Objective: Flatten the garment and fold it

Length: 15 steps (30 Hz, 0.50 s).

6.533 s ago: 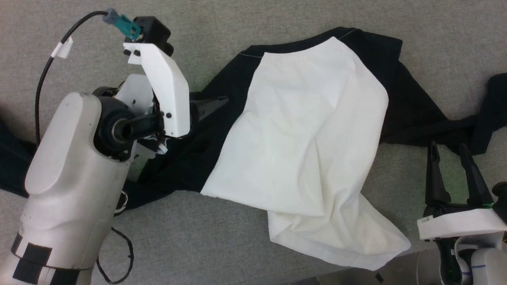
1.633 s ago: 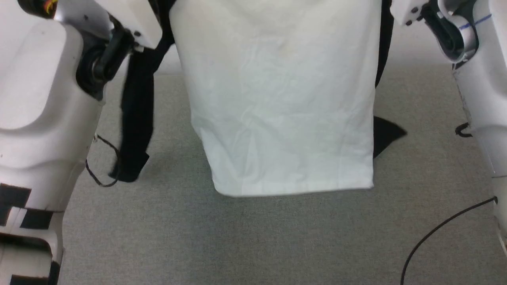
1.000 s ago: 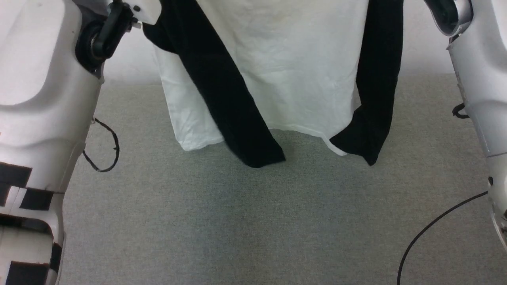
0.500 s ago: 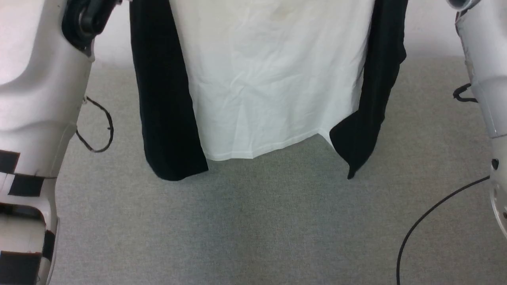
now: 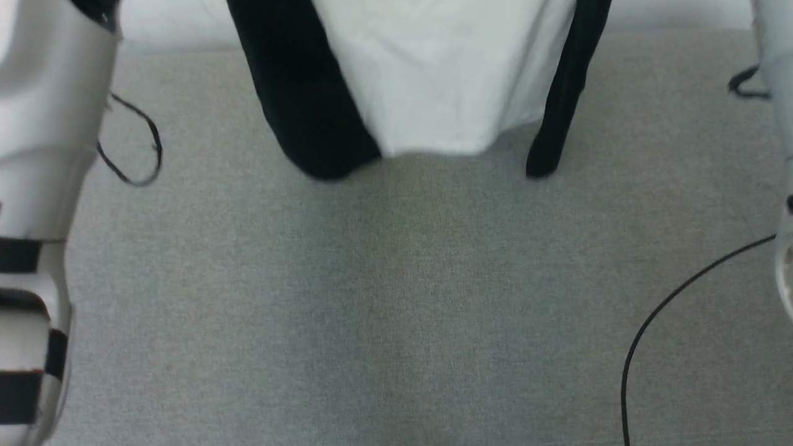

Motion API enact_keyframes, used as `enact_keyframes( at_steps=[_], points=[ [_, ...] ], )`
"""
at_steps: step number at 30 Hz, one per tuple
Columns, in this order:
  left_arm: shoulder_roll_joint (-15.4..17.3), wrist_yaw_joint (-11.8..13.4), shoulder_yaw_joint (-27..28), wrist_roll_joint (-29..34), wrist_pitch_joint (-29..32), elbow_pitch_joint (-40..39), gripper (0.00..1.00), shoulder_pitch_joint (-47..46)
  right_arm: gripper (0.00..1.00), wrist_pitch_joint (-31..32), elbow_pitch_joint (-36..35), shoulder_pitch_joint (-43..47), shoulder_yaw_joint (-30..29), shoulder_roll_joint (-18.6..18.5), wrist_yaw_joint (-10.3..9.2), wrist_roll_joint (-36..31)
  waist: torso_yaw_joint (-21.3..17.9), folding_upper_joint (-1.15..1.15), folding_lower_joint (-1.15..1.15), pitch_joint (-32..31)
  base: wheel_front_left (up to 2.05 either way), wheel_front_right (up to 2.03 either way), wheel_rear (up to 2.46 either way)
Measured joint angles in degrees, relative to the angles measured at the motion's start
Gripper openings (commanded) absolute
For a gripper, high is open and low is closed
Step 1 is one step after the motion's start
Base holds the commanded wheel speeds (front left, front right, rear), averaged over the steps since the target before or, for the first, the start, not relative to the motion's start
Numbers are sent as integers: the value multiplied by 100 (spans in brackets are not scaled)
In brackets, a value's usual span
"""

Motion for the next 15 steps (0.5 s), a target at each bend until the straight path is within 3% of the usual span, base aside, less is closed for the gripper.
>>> enact_keyframes(
  at_steps=[15],
  points=[
    [-153,66,214,89,-739,282,0,-933,0,-277,-4,-867,-1092,112,1,-1143,27,0,1,1048,0,0,0]
  ],
)
